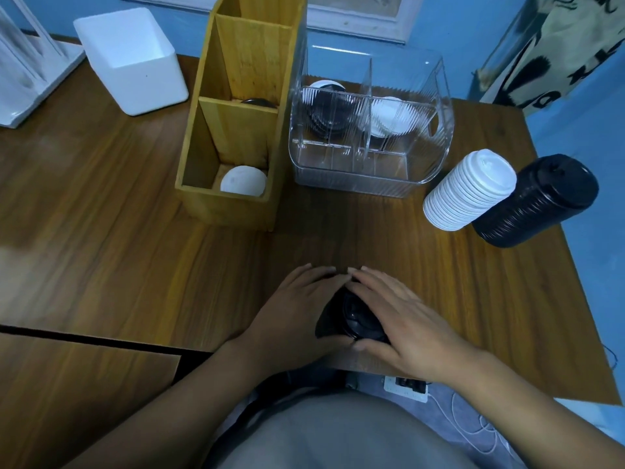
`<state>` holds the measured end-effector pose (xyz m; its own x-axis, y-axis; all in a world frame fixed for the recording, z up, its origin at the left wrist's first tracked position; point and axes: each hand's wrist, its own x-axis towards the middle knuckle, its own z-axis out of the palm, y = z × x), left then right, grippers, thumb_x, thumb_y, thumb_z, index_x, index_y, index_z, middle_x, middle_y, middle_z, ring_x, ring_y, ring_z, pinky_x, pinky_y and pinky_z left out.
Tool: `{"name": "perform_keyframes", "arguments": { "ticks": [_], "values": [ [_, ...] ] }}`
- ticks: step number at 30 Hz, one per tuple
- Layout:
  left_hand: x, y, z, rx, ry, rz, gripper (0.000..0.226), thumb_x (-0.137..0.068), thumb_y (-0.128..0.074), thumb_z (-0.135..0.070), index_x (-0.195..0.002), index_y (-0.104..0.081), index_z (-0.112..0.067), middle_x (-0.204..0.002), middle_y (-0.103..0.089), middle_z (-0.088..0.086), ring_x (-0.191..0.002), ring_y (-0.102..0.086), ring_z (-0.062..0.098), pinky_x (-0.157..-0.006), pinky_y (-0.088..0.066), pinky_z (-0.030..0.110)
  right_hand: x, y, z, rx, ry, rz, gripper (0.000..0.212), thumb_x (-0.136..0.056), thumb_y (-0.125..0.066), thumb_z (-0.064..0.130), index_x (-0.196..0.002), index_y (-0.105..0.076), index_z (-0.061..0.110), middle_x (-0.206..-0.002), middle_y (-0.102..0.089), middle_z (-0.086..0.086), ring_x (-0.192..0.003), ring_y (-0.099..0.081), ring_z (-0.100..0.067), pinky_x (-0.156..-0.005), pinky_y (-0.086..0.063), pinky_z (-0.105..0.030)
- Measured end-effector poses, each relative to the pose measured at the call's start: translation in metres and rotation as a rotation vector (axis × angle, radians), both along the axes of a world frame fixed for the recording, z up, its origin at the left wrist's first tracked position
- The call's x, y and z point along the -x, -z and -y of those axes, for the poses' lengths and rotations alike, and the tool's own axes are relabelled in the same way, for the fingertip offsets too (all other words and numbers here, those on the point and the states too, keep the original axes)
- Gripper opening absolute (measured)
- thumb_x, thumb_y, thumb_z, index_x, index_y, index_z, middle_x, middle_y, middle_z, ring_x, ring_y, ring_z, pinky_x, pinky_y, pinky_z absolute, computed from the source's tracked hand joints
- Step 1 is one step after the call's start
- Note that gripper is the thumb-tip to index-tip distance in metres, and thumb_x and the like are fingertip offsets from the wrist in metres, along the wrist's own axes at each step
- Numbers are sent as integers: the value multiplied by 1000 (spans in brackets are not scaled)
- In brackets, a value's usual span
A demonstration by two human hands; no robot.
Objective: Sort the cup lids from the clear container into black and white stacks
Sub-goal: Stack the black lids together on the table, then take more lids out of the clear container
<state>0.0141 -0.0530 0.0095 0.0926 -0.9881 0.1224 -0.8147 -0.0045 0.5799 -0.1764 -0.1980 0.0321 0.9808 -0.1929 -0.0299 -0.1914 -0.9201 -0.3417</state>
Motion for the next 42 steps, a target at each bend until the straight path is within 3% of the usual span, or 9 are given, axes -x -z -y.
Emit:
{"name": "perform_keyframes", "arguments": {
  "ticks": [5,9,12,19,24,32,37,39,42],
  "values": [
    [16,-6,18,-7,48,90,86,-93,-52,-70,-159,-33,-19,-155,-48,-4,-149,-27,11,-124,-1,28,20,-4,5,-12,114,70,77,-95,-53,64,-153,-37,17,-163,-23,3,-146,-26,-18,-120,-23,-32],
    [53,-2,64,24,98,114,79,-93,-56,-65,-152,-45,-12,-146,-58,3,-140,-44,21,-122,-25,42,63,-8,32,-138,264,128,72,-92,-61,60,-148,-45,20,-158,-33,6,-146,-30,-14,-117,-33,-37],
    [85,2,107,59,120,117,75,-92,-62,-62,-145,-52,-9,-139,-62,7,-134,-50,25,-117,-36,47,101,-10,55,-149,373,109,65,-92,-61,56,-148,-45,27,-161,-30,9,-150,-22,-11,-121,-28,-41],
    [131,0,174,79,191,173,76,-91,-61,-65,-142,-53,-10,-137,-62,8,-135,-49,26,-119,-33,48,148,-14,97,-246,560,159,55,-94,-61,43,-145,-49,30,-160,-30,11,-150,-18,-2,-124,-21,-41],
    [109,-9,164,66,161,322,84,-91,-50,-74,-151,-46,-14,-150,-52,2,-142,-41,22,-123,-20,42,151,-22,104,-222,561,140,58,-91,-58,54,-145,-45,38,-160,-28,17,-150,-15,1,-123,-23,-40],
    [23,-77,108,86,-93,414,79,-87,-54,-74,-146,-53,-21,-143,-58,-4,-134,-48,15,-116,-36,32,58,-78,83,-89,297,52,44,-98,-49,50,-141,-41,50,-148,-17,38,-141,-3,16,-114,-9,-18],
    [-43,-120,124,115,-235,429,67,-90,-63,-62,-140,-55,-19,-134,-61,-2,-127,-51,20,-109,-45,36,-24,-123,97,-68,229,132,36,-99,-54,45,-135,-53,42,-141,-48,24,-129,-39,3,-103,-32,-19],
    [-68,-136,146,86,-279,429,62,-91,-67,-55,-139,-56,-17,-134,-61,1,-128,-51,23,-109,-43,36,-56,-137,117,-15,245,162,32,-98,-57,38,-129,-59,36,-133,-58,17,-123,-50,-6,-98,-44,-28],
    [-103,-160,188,1,-308,432,51,-96,-65,-41,-138,-55,-15,-133,-60,6,-125,-51,27,-105,-41,37,-103,-156,160,81,288,150,30,-95,-60,32,-124,-63,29,-126,-63,7,-117,-56,-17,-95,-47,-37]
  ]
}}
